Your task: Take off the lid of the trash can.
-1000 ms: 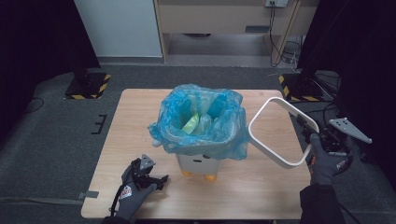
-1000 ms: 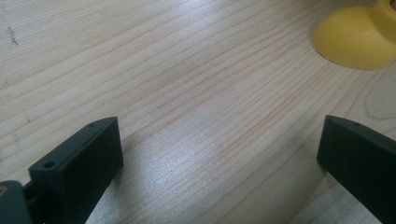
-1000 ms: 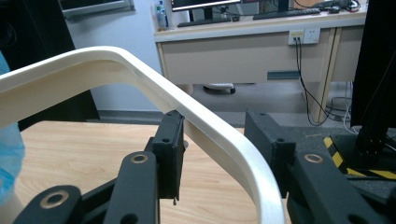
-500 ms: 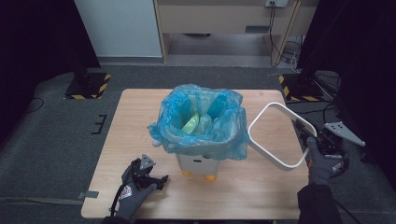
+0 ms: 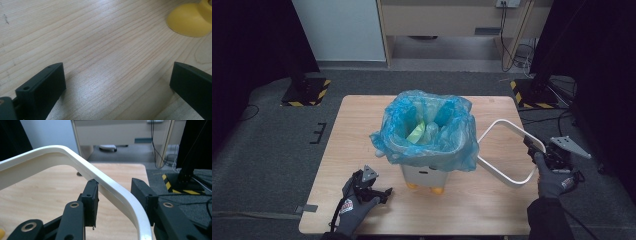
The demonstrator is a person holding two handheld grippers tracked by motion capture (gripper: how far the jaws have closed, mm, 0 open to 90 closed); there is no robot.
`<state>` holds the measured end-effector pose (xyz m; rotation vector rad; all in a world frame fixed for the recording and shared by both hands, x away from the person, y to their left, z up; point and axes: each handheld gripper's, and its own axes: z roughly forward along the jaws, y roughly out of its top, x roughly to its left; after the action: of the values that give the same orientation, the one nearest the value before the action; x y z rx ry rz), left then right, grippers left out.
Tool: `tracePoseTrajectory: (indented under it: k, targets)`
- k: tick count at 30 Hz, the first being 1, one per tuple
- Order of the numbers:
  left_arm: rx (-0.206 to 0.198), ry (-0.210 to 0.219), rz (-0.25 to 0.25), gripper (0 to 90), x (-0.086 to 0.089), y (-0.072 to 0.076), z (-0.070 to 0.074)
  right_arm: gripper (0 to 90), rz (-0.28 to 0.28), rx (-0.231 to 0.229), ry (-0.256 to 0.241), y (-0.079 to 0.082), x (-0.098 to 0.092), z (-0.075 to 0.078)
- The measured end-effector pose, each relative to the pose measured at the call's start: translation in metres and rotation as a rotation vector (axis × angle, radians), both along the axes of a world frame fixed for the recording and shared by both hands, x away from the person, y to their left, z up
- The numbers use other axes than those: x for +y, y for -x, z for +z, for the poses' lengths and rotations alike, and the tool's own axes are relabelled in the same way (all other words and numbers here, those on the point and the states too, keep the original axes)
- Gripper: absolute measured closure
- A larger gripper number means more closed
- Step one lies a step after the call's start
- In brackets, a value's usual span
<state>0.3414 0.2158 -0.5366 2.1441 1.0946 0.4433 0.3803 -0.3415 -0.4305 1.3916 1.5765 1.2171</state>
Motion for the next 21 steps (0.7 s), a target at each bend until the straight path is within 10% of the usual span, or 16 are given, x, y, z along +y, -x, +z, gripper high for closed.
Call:
tracePoseTrajectory:
  k: [21]
  targets:
    - [0.002, -0.006, -0.003, 0.0, 0.0, 0.0, 0.0, 57.9, 0.06, 0.153, 0.073, -0.003, 0.021, -0.038]
